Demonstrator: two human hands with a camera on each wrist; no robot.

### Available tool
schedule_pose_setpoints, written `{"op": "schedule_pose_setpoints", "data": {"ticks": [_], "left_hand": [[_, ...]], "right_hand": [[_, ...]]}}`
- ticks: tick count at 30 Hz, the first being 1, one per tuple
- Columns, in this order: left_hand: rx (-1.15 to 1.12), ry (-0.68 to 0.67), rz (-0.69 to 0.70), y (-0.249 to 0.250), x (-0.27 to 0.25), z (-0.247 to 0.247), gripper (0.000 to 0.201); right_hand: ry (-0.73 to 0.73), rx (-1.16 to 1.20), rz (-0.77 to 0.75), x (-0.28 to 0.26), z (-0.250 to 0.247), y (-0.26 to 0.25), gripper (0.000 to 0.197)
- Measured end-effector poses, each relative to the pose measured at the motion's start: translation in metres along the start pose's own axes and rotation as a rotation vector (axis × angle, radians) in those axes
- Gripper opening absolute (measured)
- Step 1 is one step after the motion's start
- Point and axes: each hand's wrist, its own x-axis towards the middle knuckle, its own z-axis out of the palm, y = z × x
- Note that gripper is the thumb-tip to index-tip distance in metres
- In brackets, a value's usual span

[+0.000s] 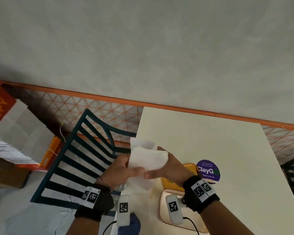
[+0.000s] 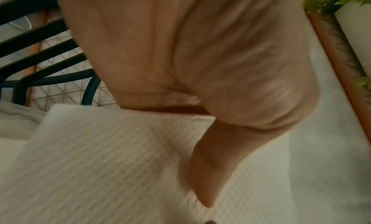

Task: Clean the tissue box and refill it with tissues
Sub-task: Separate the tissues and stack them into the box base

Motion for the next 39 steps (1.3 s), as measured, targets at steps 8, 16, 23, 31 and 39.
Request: {"op": "schedule_pose_setpoints", "data": {"ticks": [8, 16, 23, 31, 39], "left_hand": [[0.023, 0.134, -0.064, -0.008, 0.005, 0.005, 0.033], [-0.028, 0.256, -0.070, -0.024, 0.017, 0.015, 0.047], [-0.121, 0.329, 0.045, -0.028, 0.022, 0.022, 0.058], [-0.012, 0.387, 0.023, -0.041, 0.033, 0.027, 0.058], [0.040, 0.432, -0.122, -0.064, 0.043, 0.039, 0.036]], "right_hand": [[0.168, 0.128, 0.026, -0.003, 0.010, 0.018, 0.047], [0.235, -0.084, -0.053, 0.004, 0.011, 0.013, 0.029], [0.242, -0.141, -0.116, 0.012, 0.015, 0.006, 0.023], [0.243, -0.229, -0.016, 0.025, 0.016, 0.038, 0.029], [0.250, -0.387, 0.028, 0.030, 0.017, 0.060, 0.027]]}}
